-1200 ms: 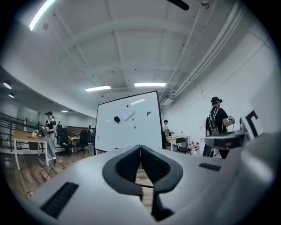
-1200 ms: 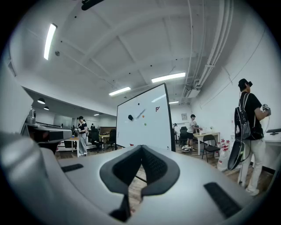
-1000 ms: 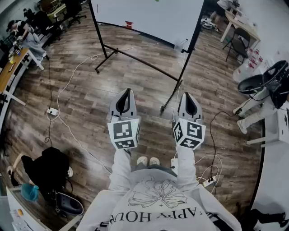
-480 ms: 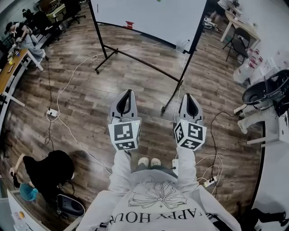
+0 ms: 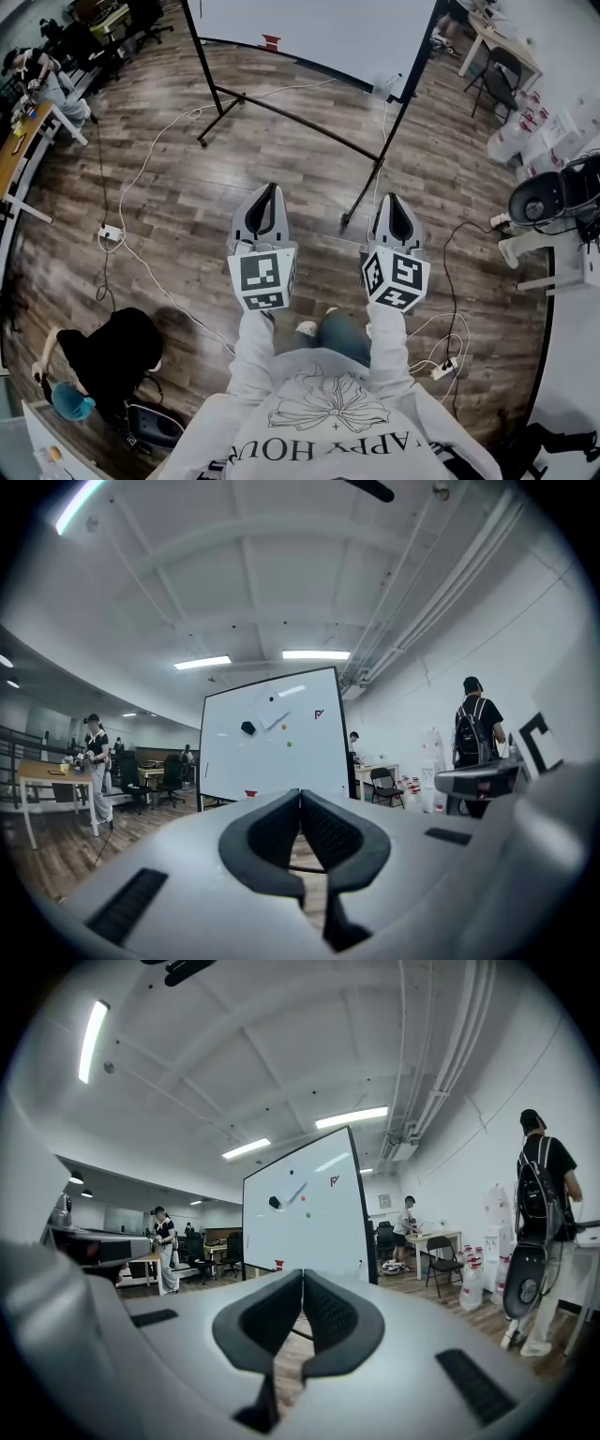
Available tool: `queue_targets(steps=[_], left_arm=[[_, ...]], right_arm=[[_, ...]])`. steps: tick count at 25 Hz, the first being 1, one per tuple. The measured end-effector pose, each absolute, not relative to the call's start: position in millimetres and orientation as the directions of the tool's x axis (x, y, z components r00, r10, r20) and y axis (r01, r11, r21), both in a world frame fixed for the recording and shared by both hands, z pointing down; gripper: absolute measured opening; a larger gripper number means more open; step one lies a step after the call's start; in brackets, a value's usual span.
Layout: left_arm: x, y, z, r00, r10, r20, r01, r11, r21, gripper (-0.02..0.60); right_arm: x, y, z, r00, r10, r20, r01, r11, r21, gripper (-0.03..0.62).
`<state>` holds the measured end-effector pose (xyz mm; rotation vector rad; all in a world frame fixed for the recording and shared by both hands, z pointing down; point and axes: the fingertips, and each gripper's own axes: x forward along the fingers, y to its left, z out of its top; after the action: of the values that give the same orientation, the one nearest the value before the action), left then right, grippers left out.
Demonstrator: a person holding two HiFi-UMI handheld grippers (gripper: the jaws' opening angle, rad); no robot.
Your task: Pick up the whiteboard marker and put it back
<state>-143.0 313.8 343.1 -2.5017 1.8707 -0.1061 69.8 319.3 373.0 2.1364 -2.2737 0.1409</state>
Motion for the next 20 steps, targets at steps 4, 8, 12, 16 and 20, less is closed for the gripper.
queue_targets(steps=[4, 8, 12, 16, 20], left_arm=[[-148, 304, 353, 0.275, -0.959, 0.064, -0.96, -0.278, -0.042, 0.006], [-144, 285, 362, 0.272, -0.959, 0.073, -0.96, -0.276, -0.04, 0.006], [-140, 253, 366, 0.257, -0.963, 0.078, -0.965, -0.261, -0.04, 0.006], [-129, 208, 365, 0.247, -0.966, 0.074, -0.967, -0.25, -0.044, 0.006], [-111, 155, 364, 0.241, -0.968, 0.067, -0.968, -0.244, -0.05, 0.006]], right_arm=[[67, 310, 380, -0.064, -0.994, 0.092, -0.997, 0.059, -0.053, 0.003], [71, 291, 390, -0.066, -0.992, 0.104, -0.997, 0.06, -0.055, 0.003], [77, 256, 393, -0.08, -0.991, 0.106, -0.996, 0.074, -0.058, 0.003], [88, 208, 392, -0.093, -0.991, 0.1, -0.994, 0.087, -0.062, 0.003], [106, 151, 391, -0.099, -0.991, 0.093, -0.994, 0.093, -0.064, 0.003]])
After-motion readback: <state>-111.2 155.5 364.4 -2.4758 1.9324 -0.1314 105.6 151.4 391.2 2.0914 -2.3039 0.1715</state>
